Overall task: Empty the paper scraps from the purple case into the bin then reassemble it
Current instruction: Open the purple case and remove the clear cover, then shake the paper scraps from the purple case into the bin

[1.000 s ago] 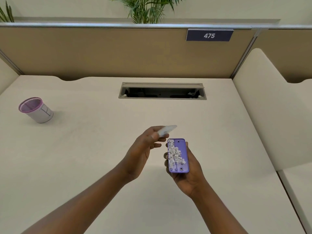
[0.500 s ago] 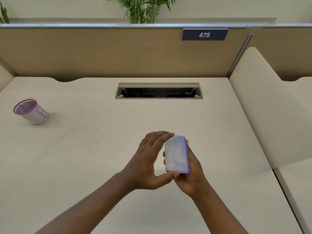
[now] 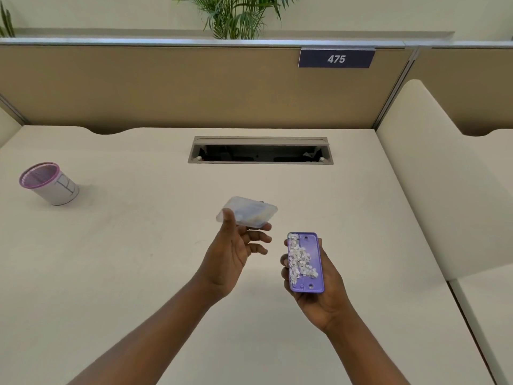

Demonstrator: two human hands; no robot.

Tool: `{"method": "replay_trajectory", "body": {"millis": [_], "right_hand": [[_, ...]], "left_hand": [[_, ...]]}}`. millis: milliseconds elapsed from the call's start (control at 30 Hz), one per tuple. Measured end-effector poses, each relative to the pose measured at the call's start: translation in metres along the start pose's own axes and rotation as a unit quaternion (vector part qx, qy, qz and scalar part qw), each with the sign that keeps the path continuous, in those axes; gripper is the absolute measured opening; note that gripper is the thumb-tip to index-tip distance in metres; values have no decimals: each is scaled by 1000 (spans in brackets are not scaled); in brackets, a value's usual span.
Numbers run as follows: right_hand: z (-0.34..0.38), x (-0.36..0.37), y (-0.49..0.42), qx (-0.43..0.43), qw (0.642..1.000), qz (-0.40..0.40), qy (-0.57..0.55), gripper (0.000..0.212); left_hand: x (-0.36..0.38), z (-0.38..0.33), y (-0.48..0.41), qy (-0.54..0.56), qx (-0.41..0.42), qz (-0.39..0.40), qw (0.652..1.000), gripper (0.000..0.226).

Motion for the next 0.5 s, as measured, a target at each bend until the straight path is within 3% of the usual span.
{"method": "replay_trajectory", "body": {"millis": [100, 200, 500], "right_hand": [[0, -13, 4, 4, 1000, -6, -6, 54], [-1, -24, 9, 6, 1000, -15, -7, 55], [-6, -39, 15, 21, 999, -38, -6, 56]], "left_hand": [[-22, 16, -6, -36, -12, -75, 996, 41], [-46, 40, -10, -90, -74, -107, 987, 18], [-89, 93, -14, -278, -224, -134, 924, 23]]}}
Point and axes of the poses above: each hand's wrist, its own y-axis away from the middle knuckle, its own x-axis out of the palm, z = x × y, the point moved 8 cm from there along -y, towards the middle knuckle, and after that the axes turned 13 degrees about y, right-handed, at the moved point
